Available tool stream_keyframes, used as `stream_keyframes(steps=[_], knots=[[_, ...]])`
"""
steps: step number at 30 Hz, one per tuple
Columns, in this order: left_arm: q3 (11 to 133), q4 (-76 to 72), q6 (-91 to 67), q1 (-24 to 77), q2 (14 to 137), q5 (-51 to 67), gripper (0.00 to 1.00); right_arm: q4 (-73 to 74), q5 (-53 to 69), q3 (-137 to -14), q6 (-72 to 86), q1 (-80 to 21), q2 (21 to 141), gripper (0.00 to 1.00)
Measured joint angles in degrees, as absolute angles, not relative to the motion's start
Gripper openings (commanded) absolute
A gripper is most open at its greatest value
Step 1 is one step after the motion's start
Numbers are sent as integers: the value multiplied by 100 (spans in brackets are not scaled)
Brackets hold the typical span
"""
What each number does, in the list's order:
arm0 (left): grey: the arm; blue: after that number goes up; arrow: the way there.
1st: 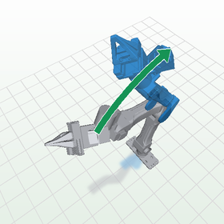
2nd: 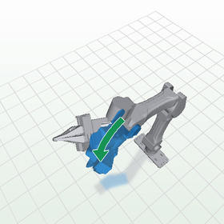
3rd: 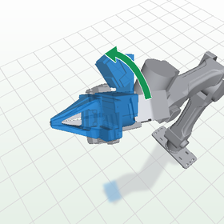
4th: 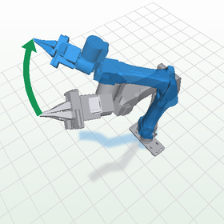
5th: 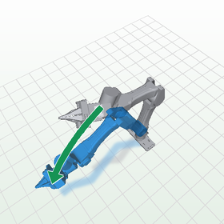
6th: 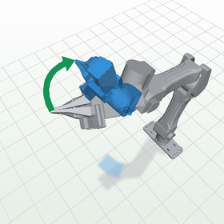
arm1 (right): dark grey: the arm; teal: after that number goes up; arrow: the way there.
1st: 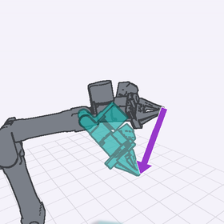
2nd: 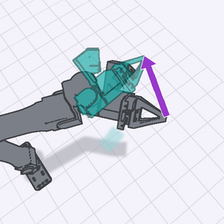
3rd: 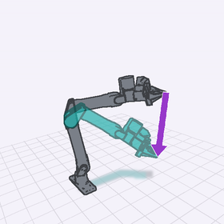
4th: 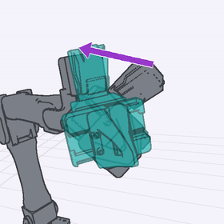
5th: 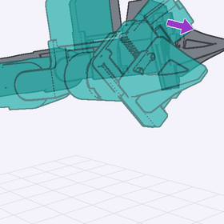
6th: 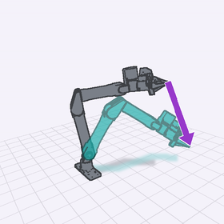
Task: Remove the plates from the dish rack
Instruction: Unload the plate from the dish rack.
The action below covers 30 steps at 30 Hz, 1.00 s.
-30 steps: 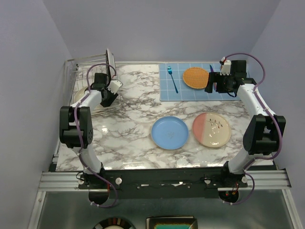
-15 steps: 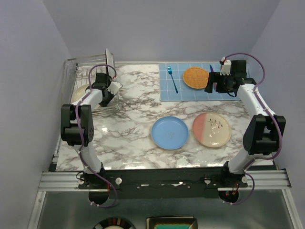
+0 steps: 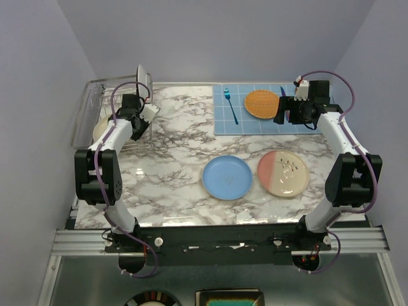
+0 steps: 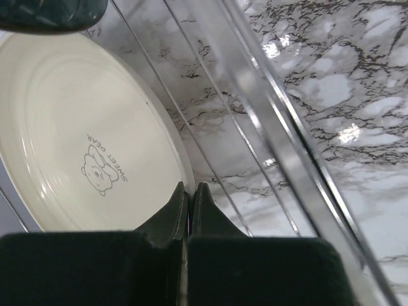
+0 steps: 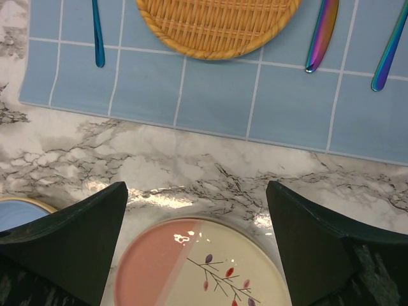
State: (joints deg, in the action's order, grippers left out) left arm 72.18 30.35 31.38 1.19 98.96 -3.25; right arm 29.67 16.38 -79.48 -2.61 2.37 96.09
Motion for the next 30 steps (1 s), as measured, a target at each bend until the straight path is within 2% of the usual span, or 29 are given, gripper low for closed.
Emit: stream_keyframes(steps=[15, 30], knots=[[6779, 2934, 2952, 228, 9653, -226, 0, 2967, 1643, -7948, -259, 237, 9609, 98], [5749, 1468, 2473, 351, 9430, -416, 0, 2969, 1688, -7948, -259, 237, 9612, 98]])
